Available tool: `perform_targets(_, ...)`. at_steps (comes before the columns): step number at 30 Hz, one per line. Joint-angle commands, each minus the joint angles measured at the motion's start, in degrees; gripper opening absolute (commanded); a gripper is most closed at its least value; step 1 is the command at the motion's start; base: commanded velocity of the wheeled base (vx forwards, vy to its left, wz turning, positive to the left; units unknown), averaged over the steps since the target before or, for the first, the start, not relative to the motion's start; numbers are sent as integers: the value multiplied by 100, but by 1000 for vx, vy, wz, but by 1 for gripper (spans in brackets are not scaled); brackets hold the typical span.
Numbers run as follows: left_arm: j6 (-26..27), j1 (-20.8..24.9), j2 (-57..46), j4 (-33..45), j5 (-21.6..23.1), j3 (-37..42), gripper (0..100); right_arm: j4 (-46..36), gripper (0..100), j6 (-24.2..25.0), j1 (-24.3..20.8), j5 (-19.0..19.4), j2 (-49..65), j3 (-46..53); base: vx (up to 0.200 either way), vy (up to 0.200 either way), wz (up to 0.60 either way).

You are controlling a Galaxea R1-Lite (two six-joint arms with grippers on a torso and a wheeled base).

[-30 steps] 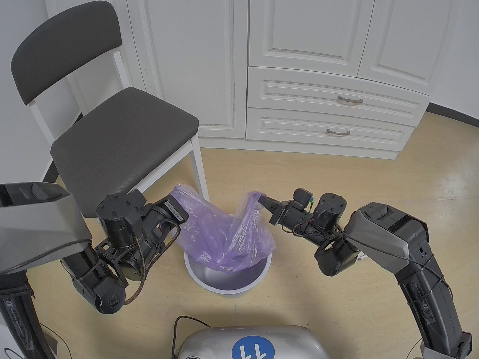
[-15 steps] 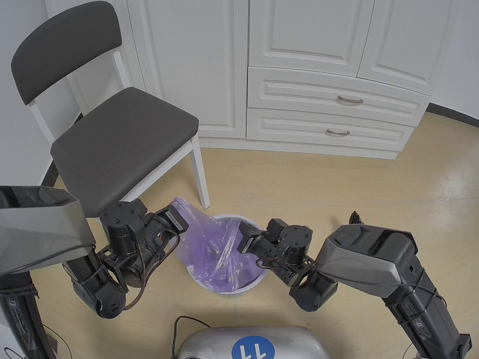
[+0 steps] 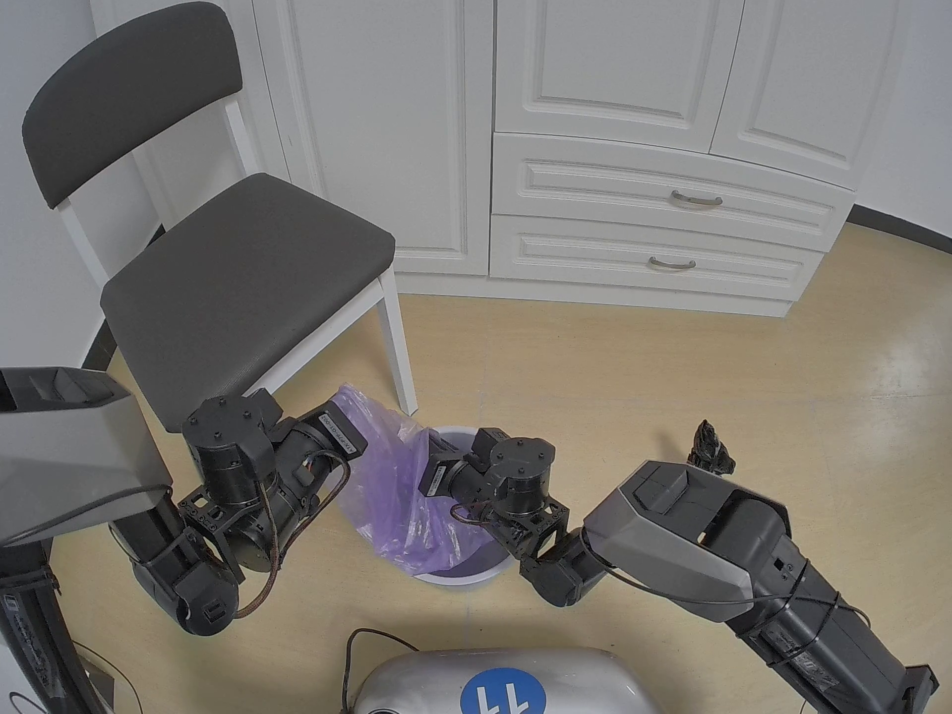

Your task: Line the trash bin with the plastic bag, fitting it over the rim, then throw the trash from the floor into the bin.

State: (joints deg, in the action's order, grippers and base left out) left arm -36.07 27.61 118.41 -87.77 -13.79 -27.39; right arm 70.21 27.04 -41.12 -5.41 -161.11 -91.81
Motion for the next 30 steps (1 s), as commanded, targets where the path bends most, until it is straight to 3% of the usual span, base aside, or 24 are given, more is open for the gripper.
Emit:
perform_targets(1, -5, 60, -28, -3, -1, 23, 0, -16, 0, -155, 245, -12, -421, -101, 0, 0, 0)
perform_targets(15, -14, 561, 227, -3, -194, 111, 0, 1057, 0, -181, 579, 58, 45, 1095, 0, 0, 0)
perform_targets(20, -128, 834, 578, -3, -318, 32, 0, 1979, 0, -181, 719, 216, 880, 2519, 0, 0, 0)
perform_targets(24, -541, 834, 657, -3, -274, -205, 0, 1979, 0, -181, 904, 445, 1275, 3477, 0, 0, 0)
perform_targets(30, -682, 948, 1097, -3, -256, -609, 0, 1979, 0, -173, 1211, 392, 1583, 4320, 0, 0, 0)
